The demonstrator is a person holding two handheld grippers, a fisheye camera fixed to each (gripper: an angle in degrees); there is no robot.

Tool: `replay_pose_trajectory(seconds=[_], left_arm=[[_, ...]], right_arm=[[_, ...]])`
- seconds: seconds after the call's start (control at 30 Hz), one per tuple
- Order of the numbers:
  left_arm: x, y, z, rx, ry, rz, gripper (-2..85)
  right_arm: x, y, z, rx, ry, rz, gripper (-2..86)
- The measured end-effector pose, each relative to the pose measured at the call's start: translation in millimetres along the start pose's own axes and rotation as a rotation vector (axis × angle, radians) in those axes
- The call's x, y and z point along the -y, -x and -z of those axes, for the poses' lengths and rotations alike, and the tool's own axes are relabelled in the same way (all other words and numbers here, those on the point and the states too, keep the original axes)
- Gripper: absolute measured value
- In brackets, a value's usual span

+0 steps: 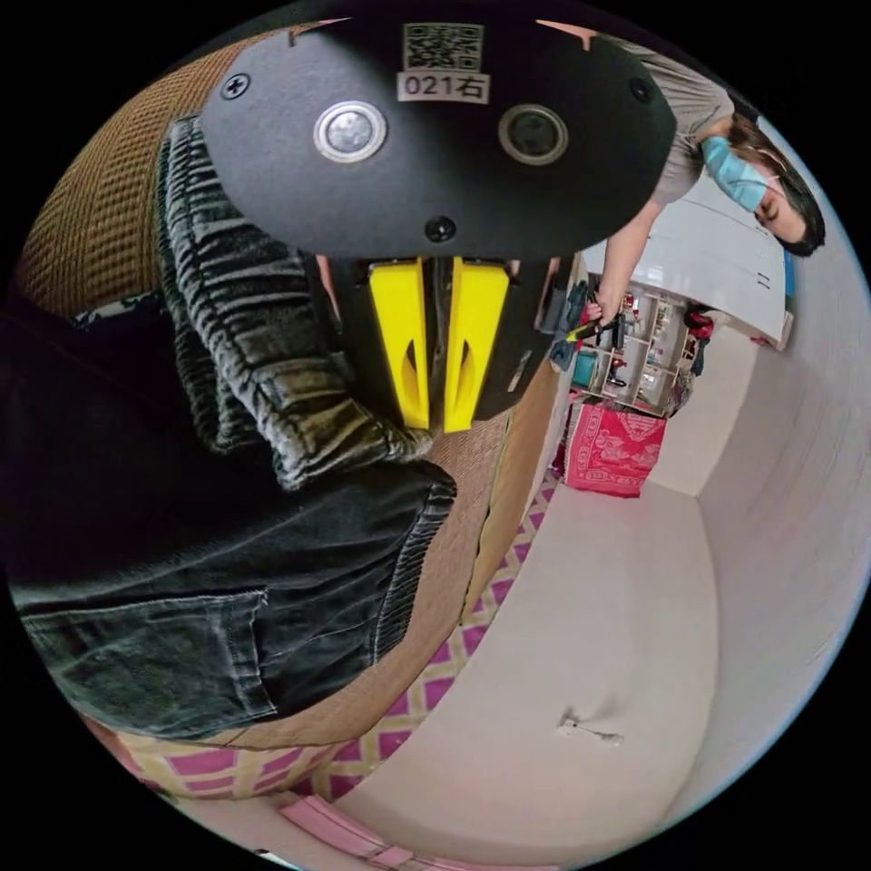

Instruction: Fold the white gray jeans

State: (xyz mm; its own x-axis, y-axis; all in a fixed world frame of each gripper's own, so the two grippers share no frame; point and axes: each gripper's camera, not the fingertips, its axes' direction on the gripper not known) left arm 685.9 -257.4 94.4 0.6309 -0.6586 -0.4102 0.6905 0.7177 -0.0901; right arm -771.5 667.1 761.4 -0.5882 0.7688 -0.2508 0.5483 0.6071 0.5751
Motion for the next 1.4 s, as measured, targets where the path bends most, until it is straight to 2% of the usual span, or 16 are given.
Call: replay_pose_trajectory(seconds=[0.07, 0.13, 0.2, 0.3, 0.37, 0.43, 0.5, 0.57, 0.67, 0.73, 0.9, 1.1, 1.23, 1.4], left_arm=[[-7, 4, 25, -0.007, -0.108, 0.011, 4.9], [-25, 18, 60, -0.029, -0.298, 0.086, 5.1], [-31, 19, 70, -0.098, -0.379, 0.077, 4.9], [-9, -28, 49, -0.173, -0.313, -0.124, 4.9], [8, -83, 26, -0.128, -0.269, -0.291, 5.0], [22, -172, -13, 0.036, -0.186, -0.591, 6.0], [29, -226, -47, 0.159, -0.11, -0.766, 7.7], [39, -259, -78, 0.18, -0.032, -0.866, 8.9], [56, -288, -120, 0.172, 0.119, -0.949, 8.3], [60, -298, -144, 0.203, 0.216, -0.988, 3.4], [64, -311, -149, 0.247, 0.207, -1.006, -0.7], [85, -329, -123, 0.257, 0.076, -0.986, -0.9], [103, -306, -174, 0.278, 0.142, -0.819, -0.7], [79, -279, -147, 0.294, 0.083, -0.765, -0.6]], right_arm=[[-7, 19, 21, 0.02, -0.042, 0.046, 2.6], [-13, 41, 37, 0.022, -0.095, 0.104, 3.3], [-14, 75, 39, 0.033, -0.09, 0.219, 4.6], [-12, 157, -4, -0.05, 0.072, 0.557, 6.6], [-17, 221, -63, -0.245, 0.201, 0.837, 8.7], [-20, 253, -112, -0.414, 0.304, 1.02, 10.3], [-19, 270, -154, -0.576, 0.406, 1.158, 10.9], [-12, 277, -194, -0.674, 0.575, 1.266, 8.4], [8, 283, -205, -0.526, 0.722, 1.213, 1.3], [18, 290, -194, -0.456, 0.684, 1.193, 0.2], [35, 298, -170, -0.308, 0.587, 1.103, -0.5], [40, 322, -183, -0.401, 0.532, 1.15, -0.1], [49, 297, -236, -0.503, 0.601, 1.053, 2.7], [54, 305, -230, -0.553, 0.565, 0.96, 6.3]])
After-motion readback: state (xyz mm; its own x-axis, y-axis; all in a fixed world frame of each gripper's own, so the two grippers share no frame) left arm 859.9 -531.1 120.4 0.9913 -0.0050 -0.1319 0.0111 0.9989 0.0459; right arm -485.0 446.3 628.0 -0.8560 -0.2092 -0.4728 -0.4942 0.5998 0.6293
